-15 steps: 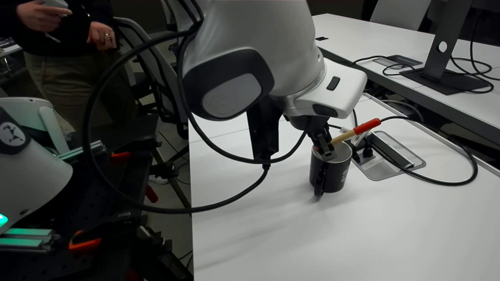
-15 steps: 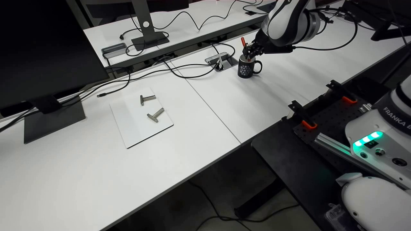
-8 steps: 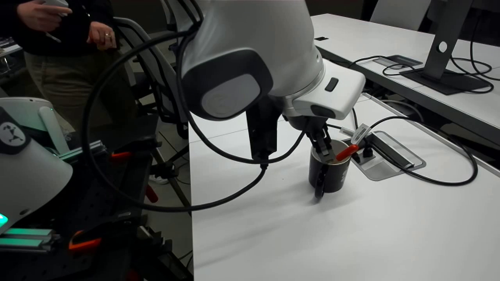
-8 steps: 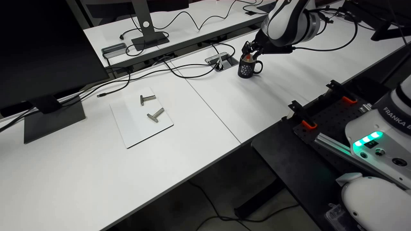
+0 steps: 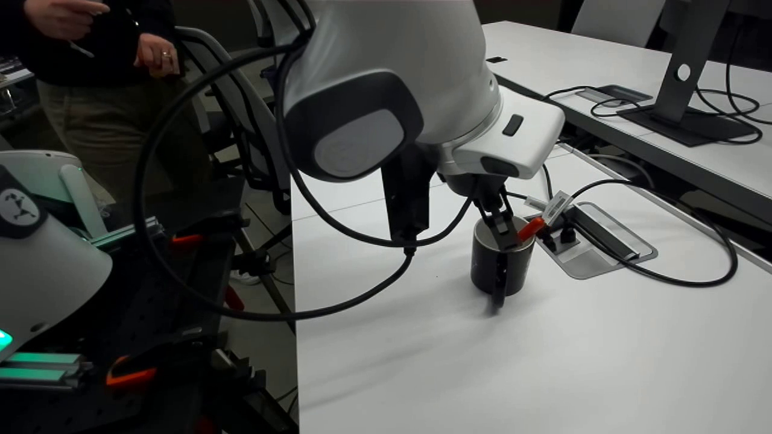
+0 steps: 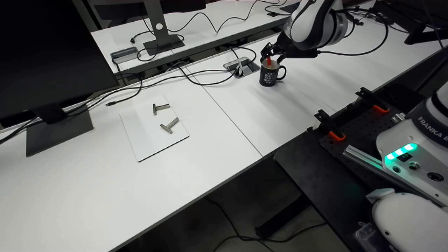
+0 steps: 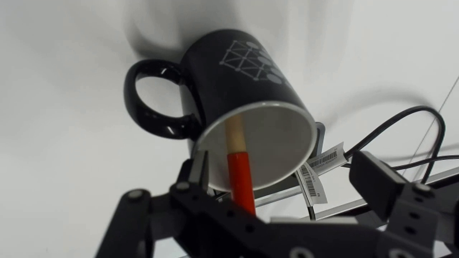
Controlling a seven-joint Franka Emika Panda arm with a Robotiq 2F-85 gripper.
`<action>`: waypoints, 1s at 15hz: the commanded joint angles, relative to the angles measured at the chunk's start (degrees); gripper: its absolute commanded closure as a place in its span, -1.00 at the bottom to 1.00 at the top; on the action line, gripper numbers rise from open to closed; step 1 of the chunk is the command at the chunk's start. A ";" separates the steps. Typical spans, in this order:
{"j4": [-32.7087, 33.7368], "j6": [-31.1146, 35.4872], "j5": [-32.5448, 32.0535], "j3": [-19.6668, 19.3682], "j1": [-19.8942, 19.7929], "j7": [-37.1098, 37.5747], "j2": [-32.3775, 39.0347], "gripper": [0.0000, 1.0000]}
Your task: Put the marker in the mug
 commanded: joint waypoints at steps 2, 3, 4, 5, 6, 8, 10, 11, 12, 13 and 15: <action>0.01 0.02 0.58 1.05 -0.70 0.07 -0.77 -1.00; 0.05 0.02 0.48 1.24 -0.88 0.09 -0.80 -1.00; 0.08 0.02 0.46 1.31 -0.93 0.10 -0.89 -1.00; 0.08 0.02 0.36 1.49 -1.08 0.10 -0.98 -1.00; 0.08 0.02 0.25 1.73 -1.28 0.11 -1.15 -1.00; 0.04 0.02 -0.05 2.46 -1.98 0.18 -1.70 -1.00; -0.43 0.03 -0.47 3.50 -3.09 0.26 -3.09 -1.00; -0.74 0.05 -0.53 4.09 -3.70 0.44 -3.88 -1.00; -1.40 0.05 -0.76 4.79 -4.49 0.50 -5.27 -1.00; -2.07 0.05 -0.96 5.34 -5.09 0.52 -6.65 -1.00; -3.68 0.05 -2.36 7.33 -7.47 0.44 -9.26 -1.00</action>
